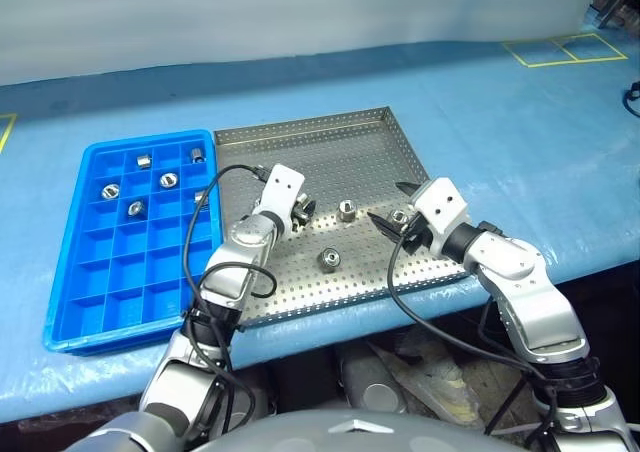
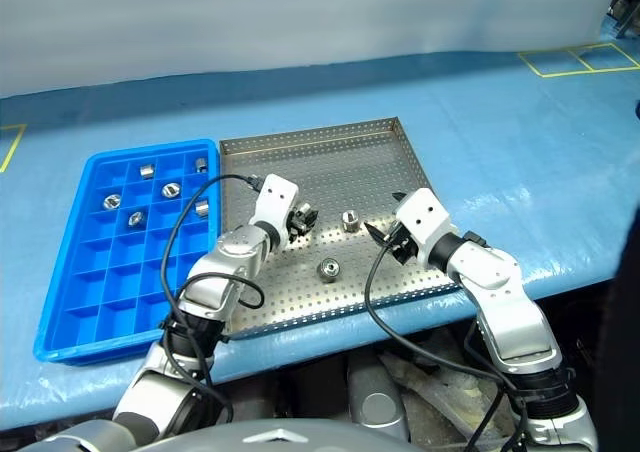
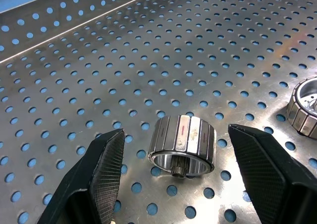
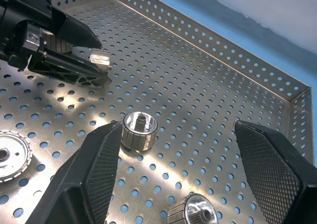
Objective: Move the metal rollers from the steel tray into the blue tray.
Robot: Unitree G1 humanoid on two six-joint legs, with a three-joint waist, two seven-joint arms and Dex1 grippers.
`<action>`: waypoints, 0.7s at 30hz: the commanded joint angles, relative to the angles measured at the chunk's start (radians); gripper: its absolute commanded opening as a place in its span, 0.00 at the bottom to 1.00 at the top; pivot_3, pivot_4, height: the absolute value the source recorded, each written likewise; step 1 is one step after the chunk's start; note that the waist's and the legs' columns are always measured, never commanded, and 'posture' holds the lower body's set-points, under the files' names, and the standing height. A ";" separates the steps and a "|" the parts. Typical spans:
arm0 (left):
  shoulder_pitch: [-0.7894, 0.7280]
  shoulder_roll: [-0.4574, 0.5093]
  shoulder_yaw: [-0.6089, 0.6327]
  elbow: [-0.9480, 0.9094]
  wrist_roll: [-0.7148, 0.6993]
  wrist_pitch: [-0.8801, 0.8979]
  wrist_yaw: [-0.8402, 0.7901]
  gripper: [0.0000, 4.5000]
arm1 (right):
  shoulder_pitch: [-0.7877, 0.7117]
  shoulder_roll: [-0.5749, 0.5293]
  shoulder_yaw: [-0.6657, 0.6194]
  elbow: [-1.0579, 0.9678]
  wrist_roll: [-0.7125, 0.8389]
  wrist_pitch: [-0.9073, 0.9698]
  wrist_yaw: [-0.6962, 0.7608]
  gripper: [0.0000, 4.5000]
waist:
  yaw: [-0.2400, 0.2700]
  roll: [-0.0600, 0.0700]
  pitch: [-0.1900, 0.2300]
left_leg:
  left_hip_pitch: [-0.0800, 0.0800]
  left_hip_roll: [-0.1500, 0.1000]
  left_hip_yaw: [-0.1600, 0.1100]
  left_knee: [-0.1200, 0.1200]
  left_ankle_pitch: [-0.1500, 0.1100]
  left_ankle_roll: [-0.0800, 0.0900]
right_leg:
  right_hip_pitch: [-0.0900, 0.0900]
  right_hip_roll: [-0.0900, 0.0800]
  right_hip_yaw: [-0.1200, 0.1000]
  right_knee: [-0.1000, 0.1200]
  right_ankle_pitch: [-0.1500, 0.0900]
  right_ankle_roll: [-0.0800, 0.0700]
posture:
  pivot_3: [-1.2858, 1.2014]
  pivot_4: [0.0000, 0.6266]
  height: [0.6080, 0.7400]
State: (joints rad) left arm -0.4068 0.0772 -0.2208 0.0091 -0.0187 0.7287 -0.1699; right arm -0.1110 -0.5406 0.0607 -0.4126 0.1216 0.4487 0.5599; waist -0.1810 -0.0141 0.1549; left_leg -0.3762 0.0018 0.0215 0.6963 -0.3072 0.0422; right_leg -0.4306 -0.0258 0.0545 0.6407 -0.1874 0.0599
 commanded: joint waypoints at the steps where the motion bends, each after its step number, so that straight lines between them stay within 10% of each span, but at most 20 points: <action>1: -0.021 -0.014 -0.012 0.018 0.007 -0.031 -0.011 0.81 | -0.009 -0.003 -0.019 -0.033 0.001 -0.010 -0.006 0.85 | 0.000 0.000 0.000 | 0.000 0.000 0.000 0.000 0.000 0.000 | 0.000 0.000 0.000 0.000 0.000 0.000 | 0.41 0.24 1.00; 5: -0.033 -0.032 -0.003 0.074 0.004 -0.053 -0.010 0.81 | -0.006 -0.002 -0.018 -0.036 0.001 -0.009 -0.007 0.85 | 0.001 0.000 0.000 | 0.000 0.000 0.000 0.000 0.000 0.000 | 0.000 0.000 0.000 0.000 0.000 0.000 | 0.41 0.24 1.00; 12: -0.044 -0.049 0.002 0.110 0.010 -0.084 -0.009 0.41 | -0.004 -0.003 -0.018 -0.040 0.000 -0.007 -0.008 0.85 | -0.001 0.000 0.000 | 0.000 0.000 0.000 0.000 0.000 0.000 | 0.000 0.000 0.000 0.000 0.000 0.000 | 0.41 0.24 1.00; 21: -0.027 -0.045 0.019 0.043 0.012 -0.098 -0.001 0.39 | -0.006 0.000 -0.014 -0.035 -0.001 -0.011 -0.009 0.85 | -0.002 0.000 0.000 | 0.000 0.000 0.000 0.000 0.000 0.000 | 0.000 0.000 0.000 0.000 0.000 0.001 | 0.41 0.24 1.00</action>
State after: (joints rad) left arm -0.4315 0.0393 -0.2136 0.1166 -0.0066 0.6636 -0.1748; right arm -0.1110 -0.5404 0.0608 -0.4129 0.1213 0.4484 0.5592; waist -0.1832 -0.0141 0.1549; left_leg -0.3762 0.0015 0.0217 0.6962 -0.3073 0.0425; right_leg -0.4306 -0.0258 0.0550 0.6405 -0.1871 0.0604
